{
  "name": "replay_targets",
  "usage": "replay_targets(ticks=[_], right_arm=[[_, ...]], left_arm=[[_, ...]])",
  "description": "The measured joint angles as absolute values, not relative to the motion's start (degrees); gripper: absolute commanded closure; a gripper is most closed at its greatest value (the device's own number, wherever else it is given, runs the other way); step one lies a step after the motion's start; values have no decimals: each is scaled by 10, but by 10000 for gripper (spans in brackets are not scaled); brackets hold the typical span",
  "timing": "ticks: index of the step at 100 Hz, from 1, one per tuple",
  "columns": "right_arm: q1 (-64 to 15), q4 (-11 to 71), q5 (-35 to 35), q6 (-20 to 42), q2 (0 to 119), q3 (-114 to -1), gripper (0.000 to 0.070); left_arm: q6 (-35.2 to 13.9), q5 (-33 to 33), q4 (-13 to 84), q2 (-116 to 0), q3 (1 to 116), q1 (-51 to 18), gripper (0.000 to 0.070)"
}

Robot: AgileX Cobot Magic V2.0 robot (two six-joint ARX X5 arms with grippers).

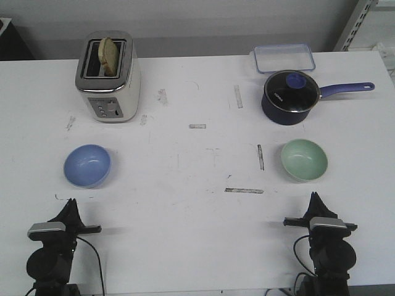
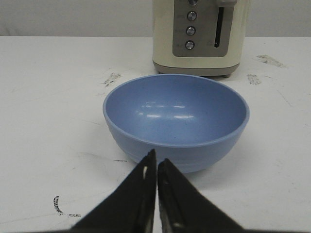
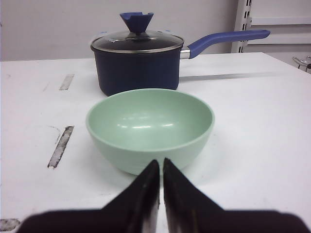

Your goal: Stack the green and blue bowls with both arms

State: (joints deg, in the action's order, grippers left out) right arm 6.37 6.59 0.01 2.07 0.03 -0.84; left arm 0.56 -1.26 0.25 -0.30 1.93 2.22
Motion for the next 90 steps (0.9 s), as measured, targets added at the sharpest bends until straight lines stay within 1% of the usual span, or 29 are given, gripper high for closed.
replay_targets(ticks=[68,90], right_arm=[[64,66,0,19,0,-8,699],[64,66,1,-22,0,-8,699]], left_arm=[[6,-13,3,-3,19,22,699],[6,-13,3,-3,19,22,699]])
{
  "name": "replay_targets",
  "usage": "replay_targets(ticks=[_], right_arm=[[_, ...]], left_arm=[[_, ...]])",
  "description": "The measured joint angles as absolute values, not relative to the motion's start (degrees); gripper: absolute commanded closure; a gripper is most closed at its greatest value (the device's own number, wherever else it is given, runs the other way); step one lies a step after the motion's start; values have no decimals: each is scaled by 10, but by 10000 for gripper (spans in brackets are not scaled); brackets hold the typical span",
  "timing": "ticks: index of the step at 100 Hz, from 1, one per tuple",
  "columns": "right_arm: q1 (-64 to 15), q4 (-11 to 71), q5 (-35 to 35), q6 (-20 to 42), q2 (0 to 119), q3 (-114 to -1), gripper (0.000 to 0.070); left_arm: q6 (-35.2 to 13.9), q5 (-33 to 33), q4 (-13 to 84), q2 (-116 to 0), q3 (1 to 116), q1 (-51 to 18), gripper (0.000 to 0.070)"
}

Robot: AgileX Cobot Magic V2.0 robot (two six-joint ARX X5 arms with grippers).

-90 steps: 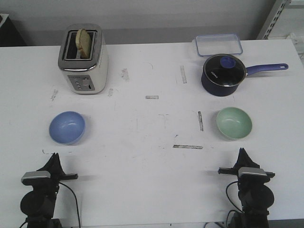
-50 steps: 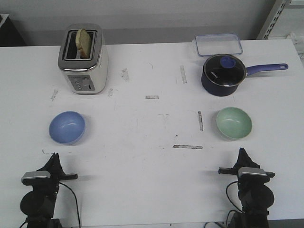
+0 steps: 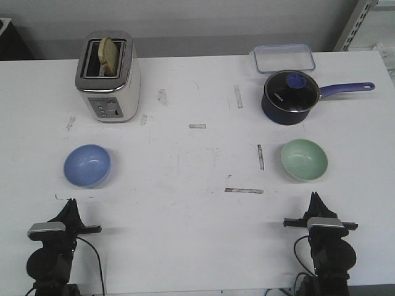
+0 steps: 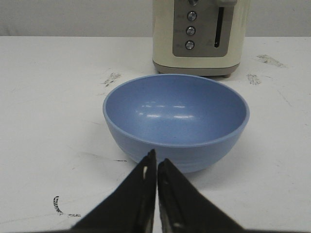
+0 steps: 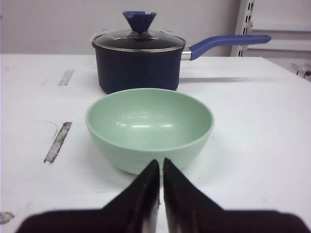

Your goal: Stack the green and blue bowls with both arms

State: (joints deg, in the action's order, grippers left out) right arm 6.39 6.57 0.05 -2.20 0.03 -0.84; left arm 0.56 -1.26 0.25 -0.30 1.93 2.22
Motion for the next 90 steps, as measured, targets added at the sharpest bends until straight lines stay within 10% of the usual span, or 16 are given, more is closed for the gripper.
replay_targets(ticks=[33,58,90], right_arm=[[64,52,0,-5,0,-8,699],[64,-116,43,35,0,-19,699],[64,-30,64,-3,131,-288,699]], left_arm=[[6,-13,2,-3,19,22,699],[6,-13,3,-3,19,22,699],[6,-13,3,-3,19,22,699]])
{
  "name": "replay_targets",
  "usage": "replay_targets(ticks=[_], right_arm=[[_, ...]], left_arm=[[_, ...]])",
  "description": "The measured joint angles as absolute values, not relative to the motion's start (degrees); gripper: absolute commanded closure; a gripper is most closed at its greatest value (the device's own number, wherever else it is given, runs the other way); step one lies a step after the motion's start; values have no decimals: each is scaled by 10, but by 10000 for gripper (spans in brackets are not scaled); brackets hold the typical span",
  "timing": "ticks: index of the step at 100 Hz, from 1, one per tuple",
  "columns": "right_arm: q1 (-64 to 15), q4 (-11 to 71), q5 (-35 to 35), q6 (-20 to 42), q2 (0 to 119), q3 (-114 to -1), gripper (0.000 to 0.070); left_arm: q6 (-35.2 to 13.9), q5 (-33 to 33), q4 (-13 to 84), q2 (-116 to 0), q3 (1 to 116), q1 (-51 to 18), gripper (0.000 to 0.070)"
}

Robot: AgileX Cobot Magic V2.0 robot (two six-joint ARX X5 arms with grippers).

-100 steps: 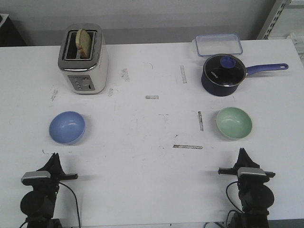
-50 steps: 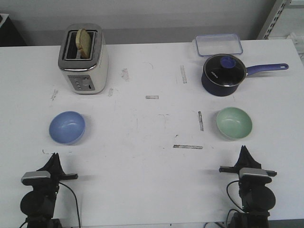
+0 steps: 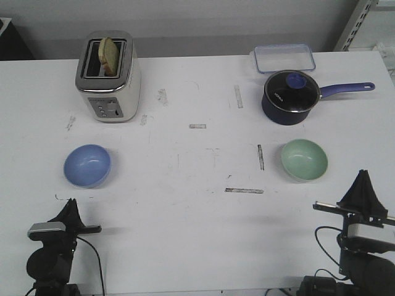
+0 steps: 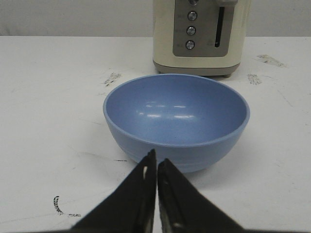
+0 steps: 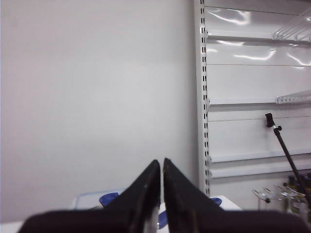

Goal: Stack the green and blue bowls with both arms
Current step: 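Reach the right gripper forward and grasp the rim of the pale green bowl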

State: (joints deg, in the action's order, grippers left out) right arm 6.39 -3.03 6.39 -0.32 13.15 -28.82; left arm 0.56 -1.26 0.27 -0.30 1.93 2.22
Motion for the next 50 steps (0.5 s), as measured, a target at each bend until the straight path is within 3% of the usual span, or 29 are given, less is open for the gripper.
replay_targets(ticks=[24,50], right_arm=[[64,179,63,-15,358,-525,668],[71,315,58,-25,559,-633,292]], left_arm=[[6,-13,3,-3,19,22,699],[6,-13,3,-3,19,22,699]])
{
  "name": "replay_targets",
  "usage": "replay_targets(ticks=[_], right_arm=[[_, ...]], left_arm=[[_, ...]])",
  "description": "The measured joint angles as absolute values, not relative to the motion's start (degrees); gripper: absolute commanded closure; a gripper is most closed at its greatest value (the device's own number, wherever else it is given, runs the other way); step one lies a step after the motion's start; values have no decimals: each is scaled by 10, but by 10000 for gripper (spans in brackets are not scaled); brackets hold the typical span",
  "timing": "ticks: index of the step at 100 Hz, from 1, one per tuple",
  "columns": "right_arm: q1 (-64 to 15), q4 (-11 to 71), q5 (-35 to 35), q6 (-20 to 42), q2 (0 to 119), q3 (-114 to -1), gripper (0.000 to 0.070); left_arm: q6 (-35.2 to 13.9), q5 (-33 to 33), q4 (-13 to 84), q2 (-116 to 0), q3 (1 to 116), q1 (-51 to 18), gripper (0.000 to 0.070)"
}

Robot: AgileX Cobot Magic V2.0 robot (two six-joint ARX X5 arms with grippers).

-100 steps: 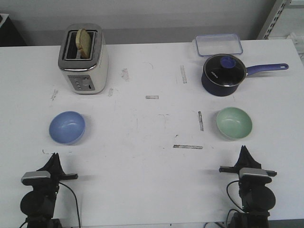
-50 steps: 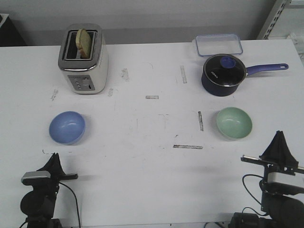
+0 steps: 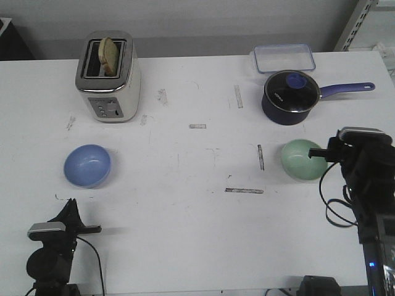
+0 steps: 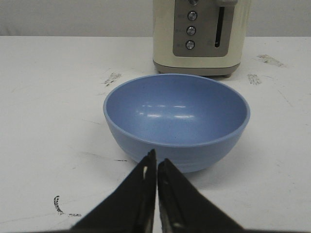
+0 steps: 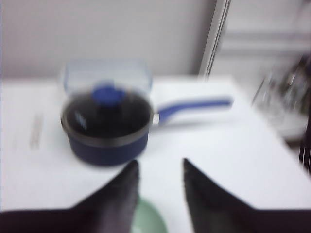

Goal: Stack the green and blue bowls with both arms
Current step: 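Reach the right gripper forward and grasp the rim of the pale green bowl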

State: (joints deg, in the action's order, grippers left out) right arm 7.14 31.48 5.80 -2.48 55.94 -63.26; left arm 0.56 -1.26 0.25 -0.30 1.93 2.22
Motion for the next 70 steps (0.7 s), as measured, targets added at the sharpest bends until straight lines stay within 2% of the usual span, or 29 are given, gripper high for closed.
replay_targets(ticks=[13,27,49,54,61,70], right_arm=[[86,363,56,-45,634,-632,123],[109,396,50,-62,708,-632,121],[145,409,-10,-75,824,-632,125],[149,409,-14,-75,843,-632,137],[153,409,-14,-77,865,-632,193],[155,408,-15,-79,879,-632,323]], left_arm=[[6,-13,3,-3,19,22,699],[6,-13,3,-3,19,22,699],[6,-13,3,-3,19,22,699],[6,-13,3,-3,19,22,699],[6,-13,3,-3,19,22,699],[6,-13,3,-3,19,22,699]])
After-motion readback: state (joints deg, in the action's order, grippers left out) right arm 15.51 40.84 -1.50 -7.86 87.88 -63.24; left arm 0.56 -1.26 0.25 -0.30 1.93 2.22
